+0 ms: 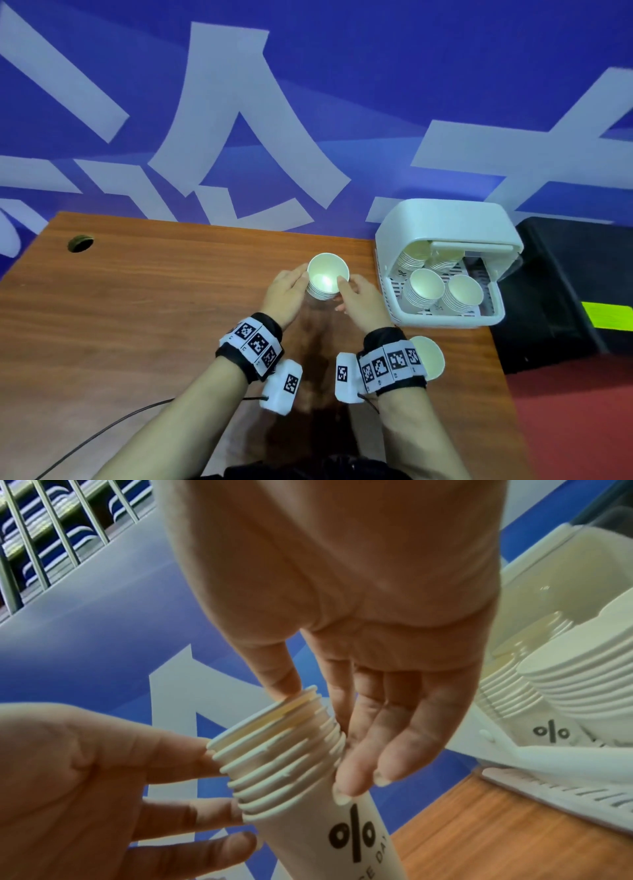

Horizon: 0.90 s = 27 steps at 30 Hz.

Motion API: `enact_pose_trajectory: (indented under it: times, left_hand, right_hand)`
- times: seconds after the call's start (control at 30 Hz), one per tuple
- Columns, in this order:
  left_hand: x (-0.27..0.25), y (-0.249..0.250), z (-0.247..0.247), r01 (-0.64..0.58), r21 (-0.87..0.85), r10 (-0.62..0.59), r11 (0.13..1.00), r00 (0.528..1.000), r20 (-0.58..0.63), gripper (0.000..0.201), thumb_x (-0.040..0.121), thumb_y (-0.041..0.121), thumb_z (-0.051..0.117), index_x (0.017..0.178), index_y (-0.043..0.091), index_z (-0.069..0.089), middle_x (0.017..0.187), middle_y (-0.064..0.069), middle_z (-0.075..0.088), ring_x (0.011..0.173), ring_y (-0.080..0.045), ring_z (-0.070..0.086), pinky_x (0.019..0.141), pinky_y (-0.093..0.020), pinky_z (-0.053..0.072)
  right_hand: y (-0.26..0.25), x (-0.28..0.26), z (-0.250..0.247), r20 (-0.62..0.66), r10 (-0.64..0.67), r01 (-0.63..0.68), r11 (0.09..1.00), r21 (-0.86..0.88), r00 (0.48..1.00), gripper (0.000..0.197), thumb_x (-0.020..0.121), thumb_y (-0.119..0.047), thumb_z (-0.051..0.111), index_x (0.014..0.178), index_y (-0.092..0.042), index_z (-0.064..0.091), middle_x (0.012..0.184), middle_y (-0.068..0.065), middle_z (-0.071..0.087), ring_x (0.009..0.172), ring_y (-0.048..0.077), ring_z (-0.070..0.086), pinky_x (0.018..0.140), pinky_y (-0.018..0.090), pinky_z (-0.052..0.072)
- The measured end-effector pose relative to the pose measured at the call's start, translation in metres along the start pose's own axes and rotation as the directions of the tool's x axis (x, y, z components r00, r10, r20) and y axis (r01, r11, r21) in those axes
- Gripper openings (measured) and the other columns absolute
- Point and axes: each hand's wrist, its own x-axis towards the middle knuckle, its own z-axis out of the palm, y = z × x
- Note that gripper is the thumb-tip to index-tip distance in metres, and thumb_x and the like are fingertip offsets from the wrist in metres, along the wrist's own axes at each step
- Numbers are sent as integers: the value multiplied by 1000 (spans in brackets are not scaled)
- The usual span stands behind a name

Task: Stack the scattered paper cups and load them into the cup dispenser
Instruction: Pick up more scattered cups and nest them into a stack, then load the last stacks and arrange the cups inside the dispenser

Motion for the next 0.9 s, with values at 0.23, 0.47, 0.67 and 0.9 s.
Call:
enact_pose_trajectory:
  times: [0.23,0.47,0.67,0.9]
  left_hand:
    - [-20,34,42,-84,43,81,996,995,67,35,97,24,39,129,24,54,108,-7,51,115,-25,51,106,-41,37]
    - [-30,66,90,-152,74,138,986,976,171,37,98,22,38,132,25,51,106,-6,50,113,-27,52,105,-39,37]
    - [-30,82,131,-150,34,137,988,959,248,37,98,20,38,133,17,52,128,-11,54,120,-25,50,108,-36,34]
    - [-34,92,172,-189,-8,182,982,929,323,35,99,16,35,130,14,53,131,-10,53,120,-28,51,105,-43,39]
  right_hand:
    - [18,-26,-47,-102,-12,18,998,59,995,24,98,-34,44,110,-17,56,102,8,68,68,16,67,78,33,54]
    - [37,-46,-101,-196,18,4,993,115,980,26,98,-30,45,114,-14,57,95,8,68,74,15,69,74,31,54]
    - [64,-48,-135,-270,80,-22,977,212,960,30,83,-43,49,108,-28,54,95,5,69,85,27,71,86,50,55]
    - [90,-47,-182,-257,229,-69,856,513,939,23,95,-7,39,115,-14,48,107,14,59,93,31,69,69,26,60]
